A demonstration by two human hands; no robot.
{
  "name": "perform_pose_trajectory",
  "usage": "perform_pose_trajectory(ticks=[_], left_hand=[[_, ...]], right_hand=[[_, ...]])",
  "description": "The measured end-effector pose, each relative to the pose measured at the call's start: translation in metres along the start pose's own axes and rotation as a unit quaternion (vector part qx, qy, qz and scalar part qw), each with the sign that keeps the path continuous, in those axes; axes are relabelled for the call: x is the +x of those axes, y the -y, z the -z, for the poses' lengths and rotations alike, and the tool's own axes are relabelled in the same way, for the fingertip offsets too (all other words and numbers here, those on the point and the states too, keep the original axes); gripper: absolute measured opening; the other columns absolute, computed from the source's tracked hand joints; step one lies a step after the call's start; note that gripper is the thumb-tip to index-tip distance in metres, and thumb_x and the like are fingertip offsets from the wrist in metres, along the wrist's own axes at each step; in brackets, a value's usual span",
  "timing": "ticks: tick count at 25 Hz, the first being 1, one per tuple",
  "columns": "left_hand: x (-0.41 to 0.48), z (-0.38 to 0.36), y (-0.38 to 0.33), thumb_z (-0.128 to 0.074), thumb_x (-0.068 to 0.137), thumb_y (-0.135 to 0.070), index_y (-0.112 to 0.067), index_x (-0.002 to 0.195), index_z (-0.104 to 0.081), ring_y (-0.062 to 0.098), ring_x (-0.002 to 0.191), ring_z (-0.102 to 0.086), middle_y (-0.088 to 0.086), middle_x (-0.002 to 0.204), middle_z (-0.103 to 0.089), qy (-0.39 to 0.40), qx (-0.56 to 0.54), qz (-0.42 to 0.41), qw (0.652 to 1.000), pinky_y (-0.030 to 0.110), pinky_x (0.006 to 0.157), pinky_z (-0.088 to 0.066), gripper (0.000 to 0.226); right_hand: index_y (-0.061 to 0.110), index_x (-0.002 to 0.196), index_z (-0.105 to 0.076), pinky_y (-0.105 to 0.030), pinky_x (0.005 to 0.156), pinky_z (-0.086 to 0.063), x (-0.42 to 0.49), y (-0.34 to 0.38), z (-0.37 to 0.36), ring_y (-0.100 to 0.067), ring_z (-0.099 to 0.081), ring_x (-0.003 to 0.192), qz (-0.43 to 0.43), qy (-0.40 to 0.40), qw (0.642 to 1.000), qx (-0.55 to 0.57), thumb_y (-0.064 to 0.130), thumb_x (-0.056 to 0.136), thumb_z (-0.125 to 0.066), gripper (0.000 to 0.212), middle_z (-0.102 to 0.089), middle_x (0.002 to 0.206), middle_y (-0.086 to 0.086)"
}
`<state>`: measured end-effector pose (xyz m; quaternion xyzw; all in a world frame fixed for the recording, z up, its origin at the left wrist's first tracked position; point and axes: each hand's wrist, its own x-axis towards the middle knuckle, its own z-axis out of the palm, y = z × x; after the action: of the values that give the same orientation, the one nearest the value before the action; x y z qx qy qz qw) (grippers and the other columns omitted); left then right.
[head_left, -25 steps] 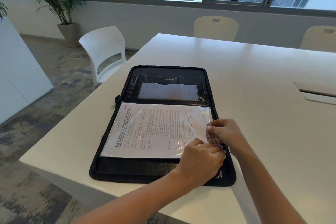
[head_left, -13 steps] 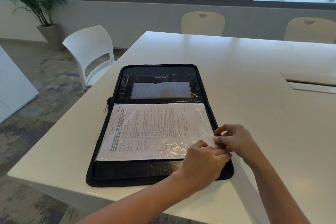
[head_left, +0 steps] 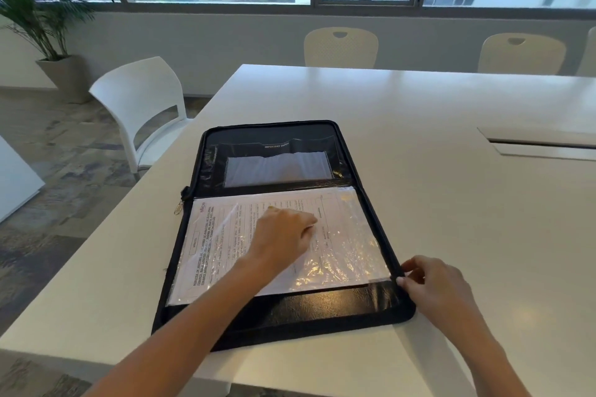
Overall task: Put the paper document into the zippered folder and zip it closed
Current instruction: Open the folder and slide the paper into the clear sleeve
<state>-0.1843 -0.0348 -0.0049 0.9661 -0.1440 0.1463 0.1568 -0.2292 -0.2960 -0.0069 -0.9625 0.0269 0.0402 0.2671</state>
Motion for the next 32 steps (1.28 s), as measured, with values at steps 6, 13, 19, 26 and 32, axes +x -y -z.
perform_pose_trajectory(ticks=[6,13,19,26,32], left_hand=[[-0.005,0.000,0.028,-0.056,0.096,-0.039,-0.023,0.134,-0.057,0.012,0.131,-0.050,-0.006,0.141,-0.055,0.081,0.004,0.000,0.997,0.040,0.111,-0.034,0.042],[-0.013,-0.011,0.012,-0.036,0.096,-0.061,-0.028,0.148,-0.036,0.013,0.146,-0.025,-0.006,0.158,-0.030,0.155,0.026,-0.037,0.987,0.045,0.119,-0.021,0.061],[-0.022,-0.029,0.003,-0.015,0.094,-0.069,-0.027,0.154,-0.011,0.014,0.150,0.003,-0.002,0.164,-0.004,0.171,0.047,-0.035,0.984,0.045,0.121,0.002,0.073],[-0.027,-0.041,-0.004,0.001,0.092,-0.067,-0.027,0.154,0.000,0.014,0.149,0.013,-0.003,0.164,0.006,0.165,0.054,-0.017,0.985,0.047,0.121,0.006,0.074],[-0.015,-0.048,-0.038,-0.012,0.099,-0.059,-0.022,0.155,-0.003,0.024,0.151,0.007,0.006,0.164,0.002,0.155,0.059,0.061,0.984,0.053,0.121,0.003,0.068]], right_hand=[[0.018,0.095,-0.072,-0.026,0.063,-0.038,0.043,-0.010,0.006,-0.019,-0.055,0.073,-0.014,-0.070,0.997,-0.035,0.019,0.085,-0.065,0.012,-0.072,0.086,-0.003],[0.020,0.089,-0.076,-0.033,0.070,-0.044,0.140,-0.003,0.031,-0.036,-0.064,0.091,-0.020,-0.121,0.991,-0.051,0.023,0.084,-0.066,0.011,-0.072,0.098,-0.015],[0.002,0.122,-0.058,-0.046,0.094,-0.043,0.104,0.006,-0.004,-0.044,-0.050,0.112,0.000,-0.144,0.988,-0.061,0.027,0.093,-0.055,0.038,-0.058,0.117,-0.028],[-0.001,0.147,-0.024,-0.046,0.118,-0.015,0.046,0.002,-0.059,-0.039,-0.012,0.146,0.011,-0.095,0.986,-0.138,0.038,0.101,-0.030,0.060,-0.014,0.155,-0.030],[0.003,0.149,-0.021,-0.044,0.119,-0.013,0.092,-0.017,-0.037,-0.033,-0.009,0.148,0.092,-0.053,0.980,-0.168,0.039,0.102,-0.027,0.059,-0.012,0.158,-0.025]])
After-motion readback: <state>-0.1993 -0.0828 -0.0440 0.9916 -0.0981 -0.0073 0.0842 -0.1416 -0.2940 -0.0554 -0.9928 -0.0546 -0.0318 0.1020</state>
